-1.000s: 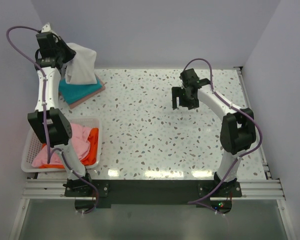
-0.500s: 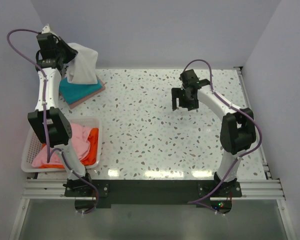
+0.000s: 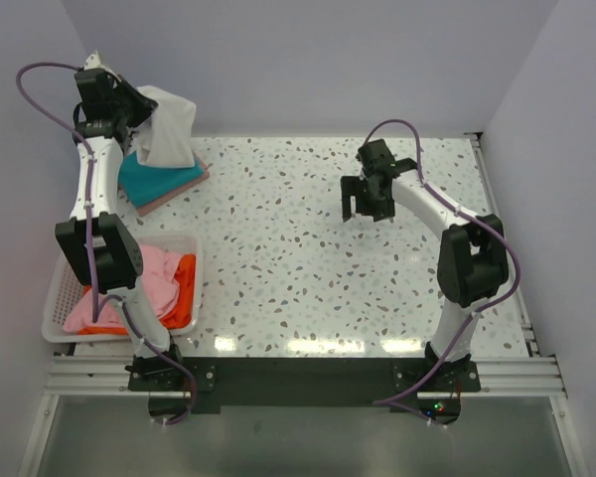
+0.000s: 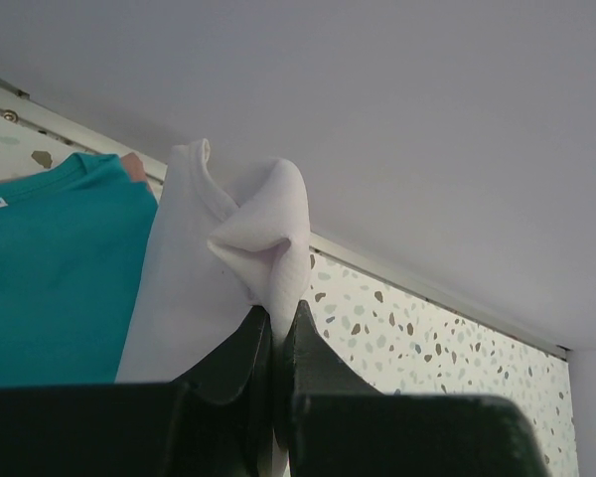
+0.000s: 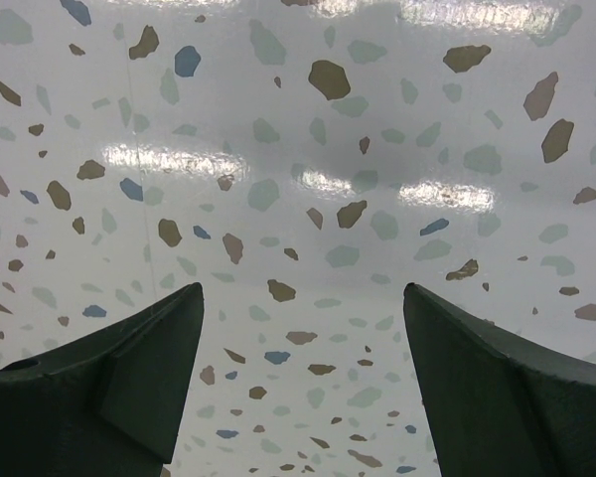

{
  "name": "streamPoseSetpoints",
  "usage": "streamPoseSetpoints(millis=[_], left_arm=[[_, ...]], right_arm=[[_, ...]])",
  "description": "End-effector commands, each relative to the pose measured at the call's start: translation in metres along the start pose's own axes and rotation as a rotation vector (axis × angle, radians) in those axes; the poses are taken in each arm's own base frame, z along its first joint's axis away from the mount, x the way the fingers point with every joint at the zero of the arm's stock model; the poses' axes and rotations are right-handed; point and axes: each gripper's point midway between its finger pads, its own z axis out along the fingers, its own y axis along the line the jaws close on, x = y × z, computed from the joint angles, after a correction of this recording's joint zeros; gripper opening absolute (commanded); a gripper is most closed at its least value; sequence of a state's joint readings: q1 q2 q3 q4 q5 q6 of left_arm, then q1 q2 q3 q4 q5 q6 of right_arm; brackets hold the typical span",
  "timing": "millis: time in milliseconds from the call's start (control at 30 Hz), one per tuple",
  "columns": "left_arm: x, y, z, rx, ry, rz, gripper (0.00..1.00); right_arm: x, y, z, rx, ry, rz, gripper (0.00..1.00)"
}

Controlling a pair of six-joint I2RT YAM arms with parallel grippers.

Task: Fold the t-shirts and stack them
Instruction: Neatly place the folded tshirt to the corner

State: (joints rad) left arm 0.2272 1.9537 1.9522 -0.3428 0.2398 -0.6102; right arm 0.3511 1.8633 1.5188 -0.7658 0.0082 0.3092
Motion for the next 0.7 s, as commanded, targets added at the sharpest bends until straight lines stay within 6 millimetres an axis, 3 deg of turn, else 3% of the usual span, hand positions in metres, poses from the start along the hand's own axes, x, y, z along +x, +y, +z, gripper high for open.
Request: streamPoseSetpoints(millis=[0, 333, 667], left_arm=[[-0.034, -0.028, -0.023, 0.081, -0.106, 0.02, 0.0], [-0.019, 0.006, -0.02, -0.006, -0.11, 0.021, 0.0], [-0.025, 0.044, -0.022, -0.114, -0.156, 0.029, 0.0]], right_arm=[[-0.005, -0.001, -0.005, -0.008, -0.031, -0.004, 0.85], [-0.005, -0.002, -0.007, 0.001, -0.034, -0.004, 0.85], [-0.006, -0.003, -0.007, 0.008, -0.034, -0.006, 0.85]])
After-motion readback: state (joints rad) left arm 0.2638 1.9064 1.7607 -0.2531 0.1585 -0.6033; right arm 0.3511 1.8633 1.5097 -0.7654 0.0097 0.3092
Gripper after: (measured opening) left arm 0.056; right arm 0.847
